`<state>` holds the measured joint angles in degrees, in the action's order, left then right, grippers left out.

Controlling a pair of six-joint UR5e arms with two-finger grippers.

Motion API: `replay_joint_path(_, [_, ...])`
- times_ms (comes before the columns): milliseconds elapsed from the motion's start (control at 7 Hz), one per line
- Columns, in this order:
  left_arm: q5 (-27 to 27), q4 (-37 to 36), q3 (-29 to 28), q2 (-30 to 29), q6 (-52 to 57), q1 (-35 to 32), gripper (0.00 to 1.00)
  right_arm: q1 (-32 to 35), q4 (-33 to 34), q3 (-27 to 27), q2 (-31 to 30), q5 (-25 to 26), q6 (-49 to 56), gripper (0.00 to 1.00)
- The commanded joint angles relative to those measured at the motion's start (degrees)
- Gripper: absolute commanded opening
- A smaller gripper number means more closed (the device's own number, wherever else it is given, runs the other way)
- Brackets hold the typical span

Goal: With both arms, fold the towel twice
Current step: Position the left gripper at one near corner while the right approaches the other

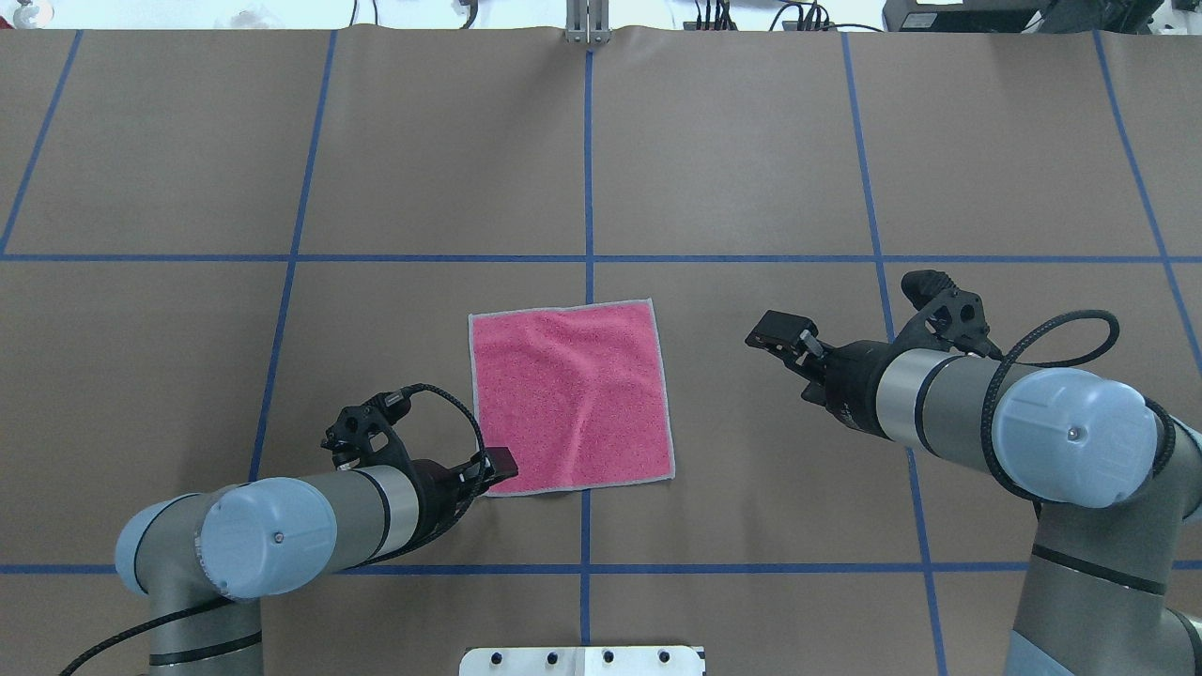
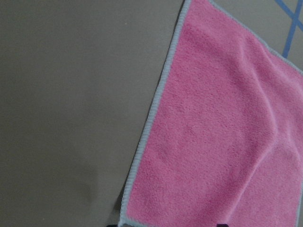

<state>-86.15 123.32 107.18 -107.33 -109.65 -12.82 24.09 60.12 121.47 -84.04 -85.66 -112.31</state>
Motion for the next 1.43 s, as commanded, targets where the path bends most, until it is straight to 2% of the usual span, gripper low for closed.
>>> replay_joint_path(0, [0.01,-0.10,-1.09,-0.33,-0.04,0.07,0.75,-0.18,0.00,-0.09,0.01,0.06,-0.02,0.97])
replay_joint_path(857, [0.01,-0.01,-3.55,-1.04,-0.13,0.16,0.66,-1.68,0.00,-0.27,0.01,2.08,-0.02,0.98])
replay_joint_path(1143, [0.10,-0.01,-3.64,-1.47,-0.13,0.16,0.51,-1.68,0.00,-0.27,0.01,2.08,-0.02,0.98])
replay_joint_path(1286, [0.10,-0.01,-3.73,-1.74,-0.04,0.16,0.38,-1.68,0.00,-0.27,0.10,2.08,0.07,0.98])
